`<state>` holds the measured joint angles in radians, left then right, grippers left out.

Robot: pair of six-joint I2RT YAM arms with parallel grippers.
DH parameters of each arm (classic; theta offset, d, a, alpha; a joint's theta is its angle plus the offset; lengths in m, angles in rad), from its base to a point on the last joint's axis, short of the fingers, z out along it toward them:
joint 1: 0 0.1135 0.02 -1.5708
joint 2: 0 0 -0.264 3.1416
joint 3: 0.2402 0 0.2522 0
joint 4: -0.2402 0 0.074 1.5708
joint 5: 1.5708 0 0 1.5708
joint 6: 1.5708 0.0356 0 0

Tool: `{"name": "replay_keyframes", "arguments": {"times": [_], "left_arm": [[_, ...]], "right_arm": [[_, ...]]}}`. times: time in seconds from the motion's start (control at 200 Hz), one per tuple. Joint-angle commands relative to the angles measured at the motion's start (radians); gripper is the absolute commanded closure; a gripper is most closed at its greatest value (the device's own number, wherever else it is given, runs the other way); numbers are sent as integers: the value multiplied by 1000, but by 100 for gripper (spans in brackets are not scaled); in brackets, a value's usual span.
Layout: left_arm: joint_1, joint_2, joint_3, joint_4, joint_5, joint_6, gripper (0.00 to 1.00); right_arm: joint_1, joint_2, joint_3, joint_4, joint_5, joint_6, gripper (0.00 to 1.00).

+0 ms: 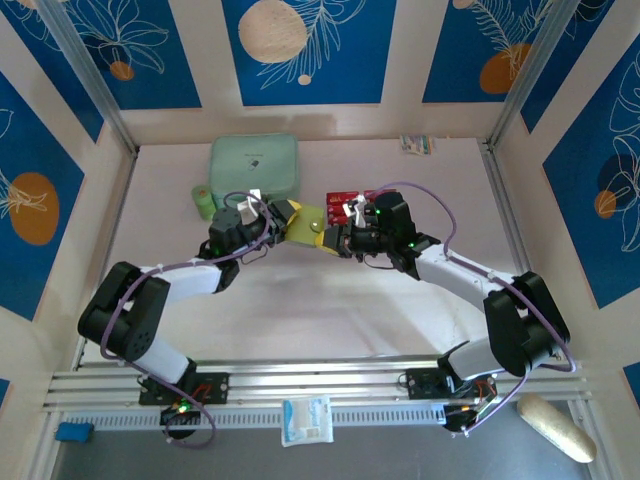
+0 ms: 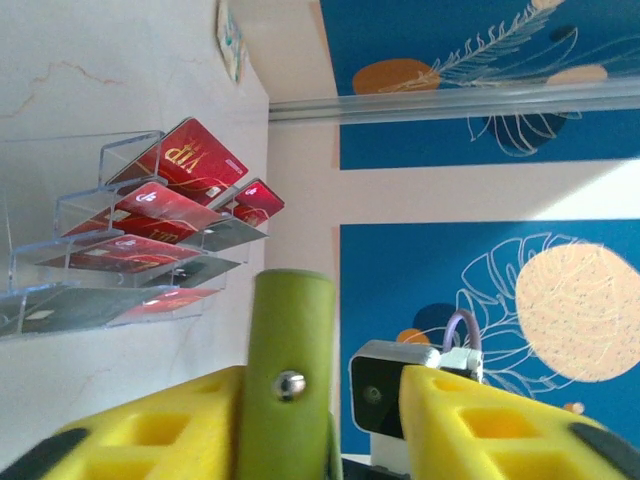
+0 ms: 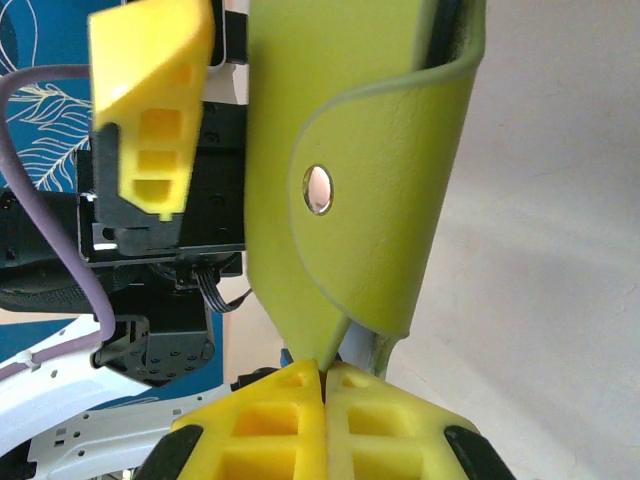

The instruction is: Put the credit cards into the card holder

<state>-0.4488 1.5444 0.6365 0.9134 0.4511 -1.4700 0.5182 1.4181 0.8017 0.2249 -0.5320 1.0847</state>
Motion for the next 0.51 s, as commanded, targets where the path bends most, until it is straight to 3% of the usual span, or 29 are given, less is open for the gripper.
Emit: {"name": "replay_keyframes", "arguments": {"times": [0.0, 0.175, 0.235, 0.4, 0.5], "left_arm": [[7, 9, 11, 48, 41, 13, 71], [7, 4, 11, 47, 59, 59, 100], [7, -13, 8, 14, 57, 100, 100], [3, -123, 4, -207, -8, 289, 100], [-15, -216, 19, -389, -89, 424, 100]], "right_arm": [[-4, 15, -13, 7, -24, -6, 100], [-4, 9, 4, -27, -29, -31, 100], [-4, -5, 22, -91, -10, -66, 100], [8, -56, 88, -352, 138, -212, 59], [25, -64, 127, -455, 227, -272, 48]]}}
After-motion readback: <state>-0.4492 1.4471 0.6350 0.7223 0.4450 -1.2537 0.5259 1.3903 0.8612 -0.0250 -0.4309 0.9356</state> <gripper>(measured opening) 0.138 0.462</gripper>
